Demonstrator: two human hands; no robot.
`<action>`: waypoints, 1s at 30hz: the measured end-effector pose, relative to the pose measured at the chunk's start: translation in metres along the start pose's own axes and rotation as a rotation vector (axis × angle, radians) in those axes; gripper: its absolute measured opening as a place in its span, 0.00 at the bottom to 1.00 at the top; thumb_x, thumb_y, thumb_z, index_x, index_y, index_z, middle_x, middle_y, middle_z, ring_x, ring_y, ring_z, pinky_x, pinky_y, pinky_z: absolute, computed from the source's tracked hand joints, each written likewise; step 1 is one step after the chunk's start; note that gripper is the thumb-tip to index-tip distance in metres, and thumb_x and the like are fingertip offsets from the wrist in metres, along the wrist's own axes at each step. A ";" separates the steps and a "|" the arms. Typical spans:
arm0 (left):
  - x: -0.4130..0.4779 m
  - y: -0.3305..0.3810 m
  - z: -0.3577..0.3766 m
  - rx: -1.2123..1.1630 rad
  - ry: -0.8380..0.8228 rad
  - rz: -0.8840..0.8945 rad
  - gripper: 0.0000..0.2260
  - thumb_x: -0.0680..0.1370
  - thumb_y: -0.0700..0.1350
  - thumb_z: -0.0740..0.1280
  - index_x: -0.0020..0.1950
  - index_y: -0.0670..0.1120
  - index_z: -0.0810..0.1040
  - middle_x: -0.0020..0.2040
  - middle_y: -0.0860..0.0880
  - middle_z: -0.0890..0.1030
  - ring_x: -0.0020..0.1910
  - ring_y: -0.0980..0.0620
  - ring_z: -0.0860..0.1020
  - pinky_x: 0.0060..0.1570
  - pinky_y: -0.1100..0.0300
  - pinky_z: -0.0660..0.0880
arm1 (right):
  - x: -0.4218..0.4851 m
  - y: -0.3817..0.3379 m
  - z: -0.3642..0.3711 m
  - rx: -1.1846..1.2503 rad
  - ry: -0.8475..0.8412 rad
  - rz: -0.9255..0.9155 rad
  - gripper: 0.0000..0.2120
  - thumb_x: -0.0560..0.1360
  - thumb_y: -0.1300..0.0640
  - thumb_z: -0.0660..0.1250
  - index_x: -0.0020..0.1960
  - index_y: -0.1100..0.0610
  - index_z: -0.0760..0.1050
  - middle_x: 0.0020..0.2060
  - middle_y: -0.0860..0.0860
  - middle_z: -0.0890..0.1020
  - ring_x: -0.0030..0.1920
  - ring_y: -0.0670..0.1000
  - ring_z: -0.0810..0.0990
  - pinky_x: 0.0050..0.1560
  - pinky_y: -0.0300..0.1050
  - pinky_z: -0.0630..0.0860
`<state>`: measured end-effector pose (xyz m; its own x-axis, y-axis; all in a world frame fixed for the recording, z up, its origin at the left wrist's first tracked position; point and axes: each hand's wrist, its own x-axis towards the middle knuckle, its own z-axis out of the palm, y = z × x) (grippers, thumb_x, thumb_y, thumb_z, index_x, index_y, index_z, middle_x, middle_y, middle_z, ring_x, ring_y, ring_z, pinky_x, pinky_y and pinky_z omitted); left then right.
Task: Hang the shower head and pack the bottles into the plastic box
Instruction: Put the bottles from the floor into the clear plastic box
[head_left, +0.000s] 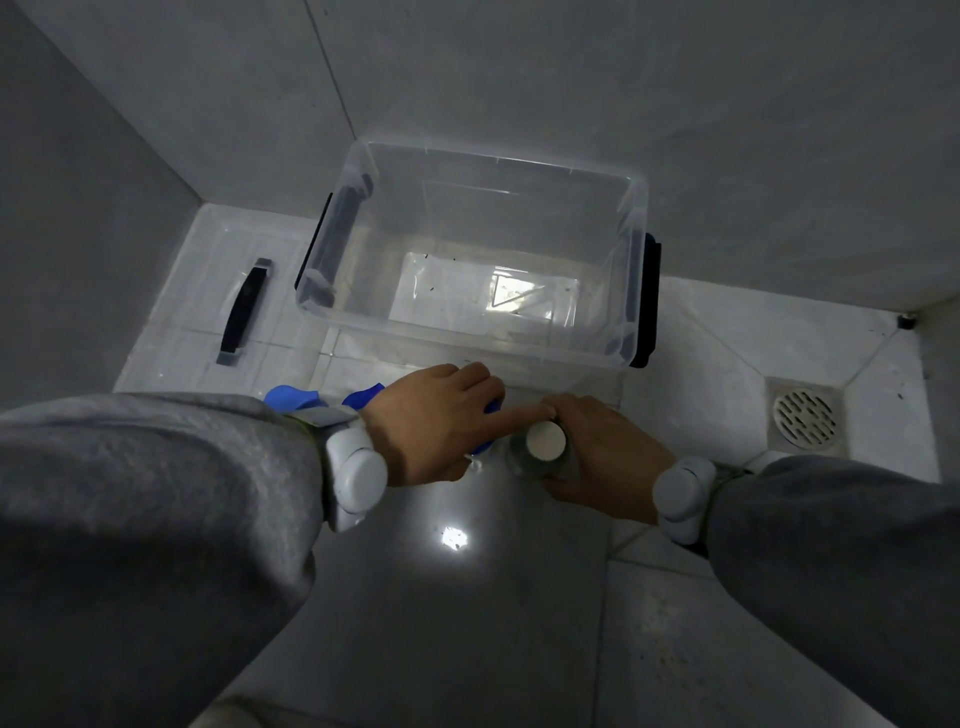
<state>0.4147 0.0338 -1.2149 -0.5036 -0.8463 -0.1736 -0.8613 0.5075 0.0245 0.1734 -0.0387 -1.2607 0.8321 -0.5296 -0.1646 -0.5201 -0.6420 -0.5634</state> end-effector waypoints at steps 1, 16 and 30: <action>0.001 -0.001 0.001 -0.005 0.012 0.003 0.43 0.69 0.51 0.77 0.81 0.54 0.61 0.57 0.46 0.79 0.54 0.46 0.76 0.50 0.54 0.76 | 0.000 0.001 0.000 -0.001 -0.001 0.004 0.32 0.66 0.49 0.77 0.66 0.55 0.70 0.57 0.52 0.78 0.55 0.56 0.77 0.55 0.53 0.73; -0.016 -0.003 -0.028 -0.166 0.028 -0.083 0.44 0.71 0.57 0.73 0.81 0.57 0.54 0.61 0.51 0.75 0.59 0.49 0.72 0.52 0.55 0.77 | -0.015 -0.019 -0.024 0.033 -0.015 -0.038 0.32 0.65 0.40 0.75 0.64 0.51 0.69 0.55 0.47 0.77 0.51 0.49 0.77 0.52 0.48 0.76; -0.021 -0.028 -0.117 -0.486 0.186 -0.285 0.48 0.71 0.58 0.77 0.79 0.65 0.46 0.59 0.52 0.78 0.55 0.54 0.73 0.61 0.52 0.75 | -0.012 -0.067 -0.088 0.228 0.098 -0.104 0.33 0.61 0.40 0.79 0.60 0.44 0.68 0.53 0.40 0.76 0.53 0.46 0.78 0.52 0.41 0.78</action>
<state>0.4417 0.0186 -1.0962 -0.2138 -0.9747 -0.0650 -0.8744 0.1613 0.4576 0.1808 -0.0381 -1.1502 0.8505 -0.5254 -0.0237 -0.3669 -0.5603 -0.7426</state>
